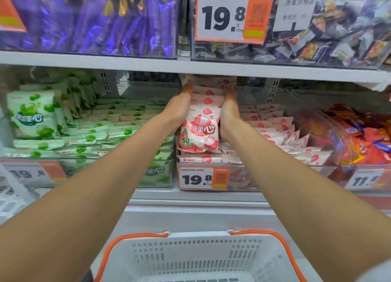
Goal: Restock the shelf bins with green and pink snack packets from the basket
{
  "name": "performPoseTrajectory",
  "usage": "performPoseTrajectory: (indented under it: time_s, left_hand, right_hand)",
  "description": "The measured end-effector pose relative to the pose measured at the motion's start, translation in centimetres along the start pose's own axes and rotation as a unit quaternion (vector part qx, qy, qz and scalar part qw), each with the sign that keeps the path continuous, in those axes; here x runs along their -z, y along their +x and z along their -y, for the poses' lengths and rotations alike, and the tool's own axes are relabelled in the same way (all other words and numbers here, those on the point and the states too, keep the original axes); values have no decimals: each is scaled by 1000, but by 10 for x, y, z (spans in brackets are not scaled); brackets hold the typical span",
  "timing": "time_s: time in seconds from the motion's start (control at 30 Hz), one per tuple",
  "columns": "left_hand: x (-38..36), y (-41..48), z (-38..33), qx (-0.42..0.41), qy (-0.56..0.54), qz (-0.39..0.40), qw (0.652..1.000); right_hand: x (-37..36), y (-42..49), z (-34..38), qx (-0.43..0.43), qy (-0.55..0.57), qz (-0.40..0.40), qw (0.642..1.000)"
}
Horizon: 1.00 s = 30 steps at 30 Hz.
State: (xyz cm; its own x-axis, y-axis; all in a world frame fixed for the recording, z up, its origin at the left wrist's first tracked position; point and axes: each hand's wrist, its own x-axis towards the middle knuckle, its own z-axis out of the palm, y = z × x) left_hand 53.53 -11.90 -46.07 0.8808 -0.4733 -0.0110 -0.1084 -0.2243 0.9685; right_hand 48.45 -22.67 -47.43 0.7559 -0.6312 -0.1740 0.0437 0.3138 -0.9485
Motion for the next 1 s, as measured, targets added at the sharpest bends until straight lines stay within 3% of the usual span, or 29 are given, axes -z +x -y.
performPoseTrajectory:
  time_s: [0.23,0.4,0.5,0.6,0.67,0.73,0.87,1.0]
  left_hand:
    - [1,6,7,-41,-26,29,998]
    - [3,-5,7,-38,-24,-78,996]
    - [2,-32,12,-120,39,-113,986]
    - [2,-60,29,-202,123,-111,965]
    - [1,-57,41,-235,200,-89,947]
    - [1,-44,48,-230,272,-68,932]
    - [-4,-41,48,-210,315,-69,923]
    - [4,-58,46,-224,262,-94,934]
  right_hand:
    - [7,3,-6,-7,-16,32,999]
    - [5,-6,-4,13,-54,12,998]
    - [12,-36,0,82,-139,-36,986]
    - [26,-73,-7,226,-257,-40,939]
    - [30,-87,-17,320,-378,9,869]
    - [28,-82,-25,328,-481,46,812]
    - [27,-68,-33,290,-541,27,789]
    - [31,-85,-35,340,-531,7,776]
